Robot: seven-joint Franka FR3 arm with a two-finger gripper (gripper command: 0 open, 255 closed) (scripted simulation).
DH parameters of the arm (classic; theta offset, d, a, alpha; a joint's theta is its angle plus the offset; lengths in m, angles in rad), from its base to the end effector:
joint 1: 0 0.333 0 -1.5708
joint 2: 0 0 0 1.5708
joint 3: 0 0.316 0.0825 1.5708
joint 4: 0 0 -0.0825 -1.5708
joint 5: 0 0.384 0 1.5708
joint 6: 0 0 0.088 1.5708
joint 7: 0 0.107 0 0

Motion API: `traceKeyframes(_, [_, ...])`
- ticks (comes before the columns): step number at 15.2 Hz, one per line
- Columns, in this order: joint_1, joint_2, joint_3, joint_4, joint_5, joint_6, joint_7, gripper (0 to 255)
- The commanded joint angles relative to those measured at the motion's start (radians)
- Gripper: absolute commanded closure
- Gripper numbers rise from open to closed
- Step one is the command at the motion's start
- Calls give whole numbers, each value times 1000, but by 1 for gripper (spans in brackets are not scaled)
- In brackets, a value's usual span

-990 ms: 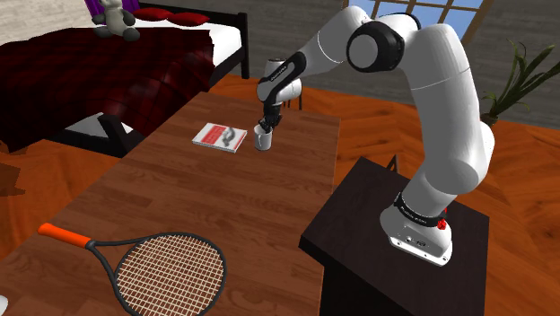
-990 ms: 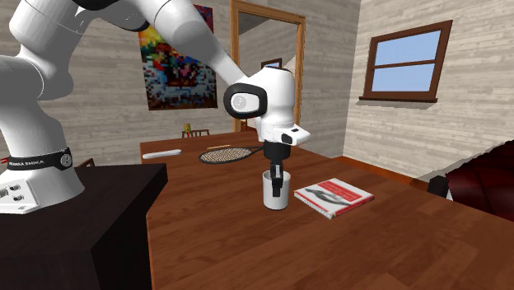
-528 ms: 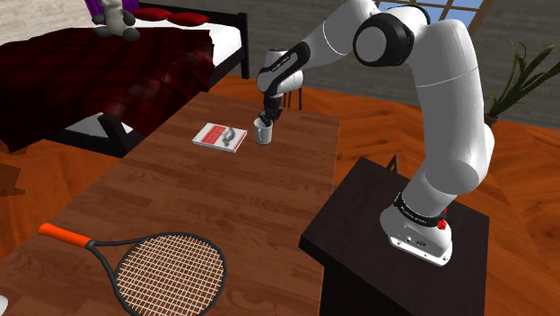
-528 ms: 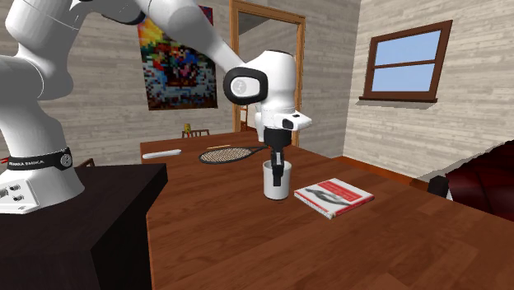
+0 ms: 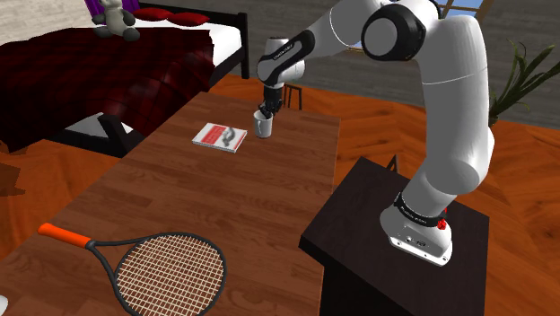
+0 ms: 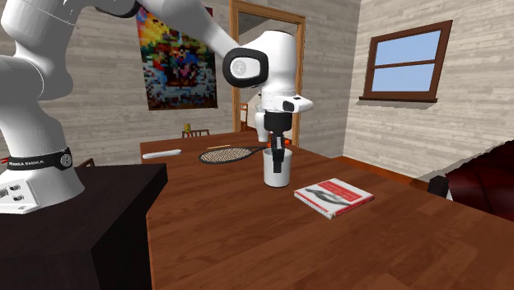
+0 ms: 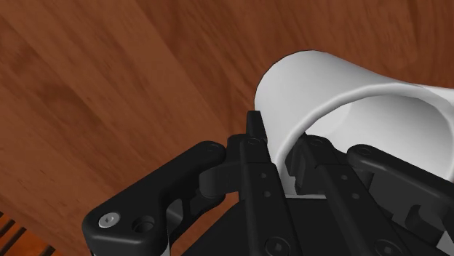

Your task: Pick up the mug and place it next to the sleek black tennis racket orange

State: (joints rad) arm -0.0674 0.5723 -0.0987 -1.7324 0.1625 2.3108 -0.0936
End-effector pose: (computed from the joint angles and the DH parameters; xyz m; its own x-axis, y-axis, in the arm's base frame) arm 0.6622 -0.1015 0.2532 0.9861 -0.1653 0.0138 -0.1641 -0.9842 -0.0665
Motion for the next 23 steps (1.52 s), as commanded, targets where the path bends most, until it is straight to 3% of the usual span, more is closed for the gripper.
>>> traceKeyframes(1, [1, -19, -2, 1, -3, -21, 3, 255])
traceKeyframes(11, [6, -92, -11, 27, -18, -118, 17, 255])
traceKeyframes(23, [191, -40, 42, 112, -52, -133, 272, 255])
